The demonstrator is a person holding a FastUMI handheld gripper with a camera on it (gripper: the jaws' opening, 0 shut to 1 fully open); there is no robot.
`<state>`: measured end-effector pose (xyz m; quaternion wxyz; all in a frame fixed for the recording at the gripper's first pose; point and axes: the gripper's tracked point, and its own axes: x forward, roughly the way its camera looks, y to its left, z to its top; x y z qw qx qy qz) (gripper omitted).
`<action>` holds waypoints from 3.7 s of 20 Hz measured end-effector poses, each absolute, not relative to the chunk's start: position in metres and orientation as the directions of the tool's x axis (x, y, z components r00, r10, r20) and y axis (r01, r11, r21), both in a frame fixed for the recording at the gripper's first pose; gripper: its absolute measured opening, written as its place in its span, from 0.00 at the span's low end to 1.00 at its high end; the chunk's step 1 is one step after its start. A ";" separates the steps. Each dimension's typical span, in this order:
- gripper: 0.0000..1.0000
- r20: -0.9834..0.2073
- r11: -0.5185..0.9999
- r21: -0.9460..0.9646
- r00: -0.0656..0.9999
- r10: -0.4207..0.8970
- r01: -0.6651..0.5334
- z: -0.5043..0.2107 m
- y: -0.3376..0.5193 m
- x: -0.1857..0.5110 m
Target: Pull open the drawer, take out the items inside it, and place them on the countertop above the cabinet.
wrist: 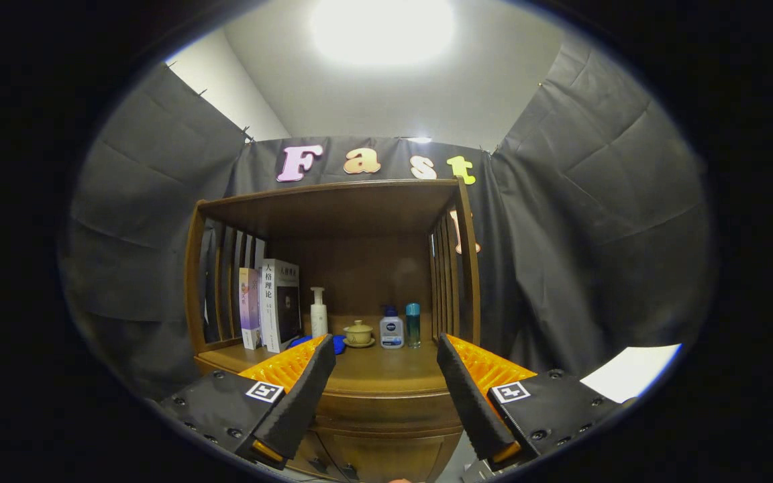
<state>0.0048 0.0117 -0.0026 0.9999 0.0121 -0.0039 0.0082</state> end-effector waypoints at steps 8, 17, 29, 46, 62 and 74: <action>0.97 -0.007 1.000 0.011 1.000 0.002 -0.002 -0.020 0.041 0.029; 0.97 -0.071 0.999 0.006 0.996 0.047 -0.047 -0.076 0.106 0.061; 0.97 -0.272 0.998 0.017 0.960 0.064 -0.061 -0.191 0.143 0.084; 0.52 -0.406 0.999 0.025 0.913 0.037 -0.029 -0.267 0.160 0.084; 0.21 -0.432 0.999 0.025 0.901 0.049 -0.042 -0.260 0.157 0.051; 0.22 -0.421 0.997 -0.008 0.905 0.066 -0.076 -0.252 0.155 0.006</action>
